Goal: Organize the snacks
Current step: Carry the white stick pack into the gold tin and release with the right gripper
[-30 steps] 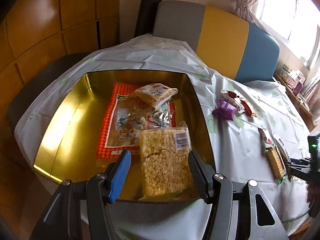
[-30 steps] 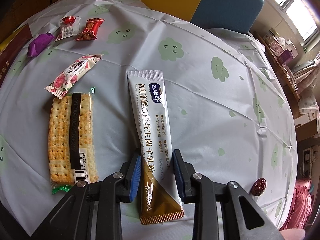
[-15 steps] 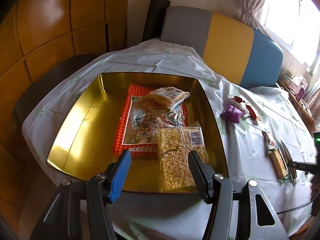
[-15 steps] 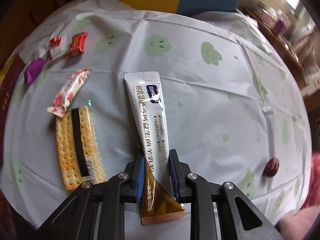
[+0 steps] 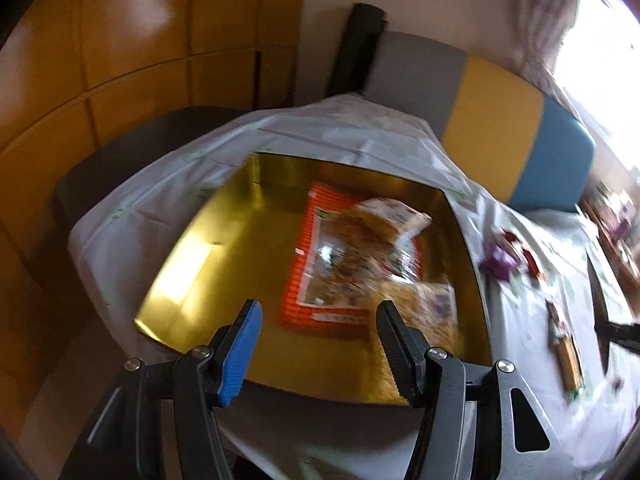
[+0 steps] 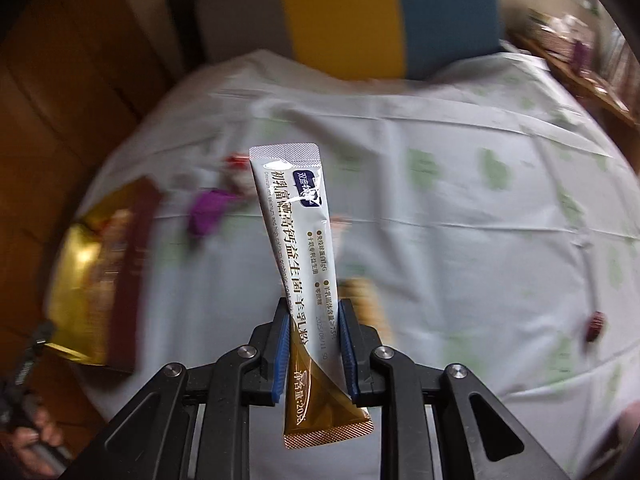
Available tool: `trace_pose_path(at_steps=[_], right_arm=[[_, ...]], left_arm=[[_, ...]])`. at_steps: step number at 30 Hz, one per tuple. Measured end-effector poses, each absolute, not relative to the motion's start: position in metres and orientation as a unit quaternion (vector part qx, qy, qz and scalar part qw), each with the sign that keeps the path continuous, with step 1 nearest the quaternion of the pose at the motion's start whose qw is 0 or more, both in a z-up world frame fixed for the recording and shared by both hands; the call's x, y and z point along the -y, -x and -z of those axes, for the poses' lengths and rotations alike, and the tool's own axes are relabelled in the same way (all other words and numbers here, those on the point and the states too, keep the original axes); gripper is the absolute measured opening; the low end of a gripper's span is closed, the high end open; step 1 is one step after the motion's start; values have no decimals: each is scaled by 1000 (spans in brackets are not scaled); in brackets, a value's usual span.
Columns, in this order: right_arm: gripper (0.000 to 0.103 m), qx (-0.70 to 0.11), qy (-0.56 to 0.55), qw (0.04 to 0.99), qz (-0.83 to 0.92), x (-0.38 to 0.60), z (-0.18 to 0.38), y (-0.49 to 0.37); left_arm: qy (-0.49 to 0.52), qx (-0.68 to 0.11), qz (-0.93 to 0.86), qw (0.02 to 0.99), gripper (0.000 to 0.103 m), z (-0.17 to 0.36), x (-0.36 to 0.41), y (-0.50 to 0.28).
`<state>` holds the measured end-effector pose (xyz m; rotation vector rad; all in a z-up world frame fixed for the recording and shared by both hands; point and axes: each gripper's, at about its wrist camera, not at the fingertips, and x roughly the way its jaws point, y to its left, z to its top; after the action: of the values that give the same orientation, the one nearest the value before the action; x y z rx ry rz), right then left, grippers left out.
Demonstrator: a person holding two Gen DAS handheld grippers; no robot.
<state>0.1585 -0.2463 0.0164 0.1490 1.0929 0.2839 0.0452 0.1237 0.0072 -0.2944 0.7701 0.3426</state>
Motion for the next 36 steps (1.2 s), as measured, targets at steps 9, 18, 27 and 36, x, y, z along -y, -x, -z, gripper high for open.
trace_pose_path(at_steps=[9,18,27,36], right_arm=[[22,-529,-114,789,-293,105,-28,-157],[31,-577,-167,717,-353,-4,-6,-156],[38,-591,-132,708,-365,-18,16,-144],[38,-551,-62,755,-350,20,5,-118]], left_arm=[[163,-348,-218,897,60,-15,-163,-35],[185,-338,-243,890,60,-15,-187,-28],[187,-342,-243,888,60,-12,-187,-29],[154,-345,-217,900,60,-14,-161,-32]])
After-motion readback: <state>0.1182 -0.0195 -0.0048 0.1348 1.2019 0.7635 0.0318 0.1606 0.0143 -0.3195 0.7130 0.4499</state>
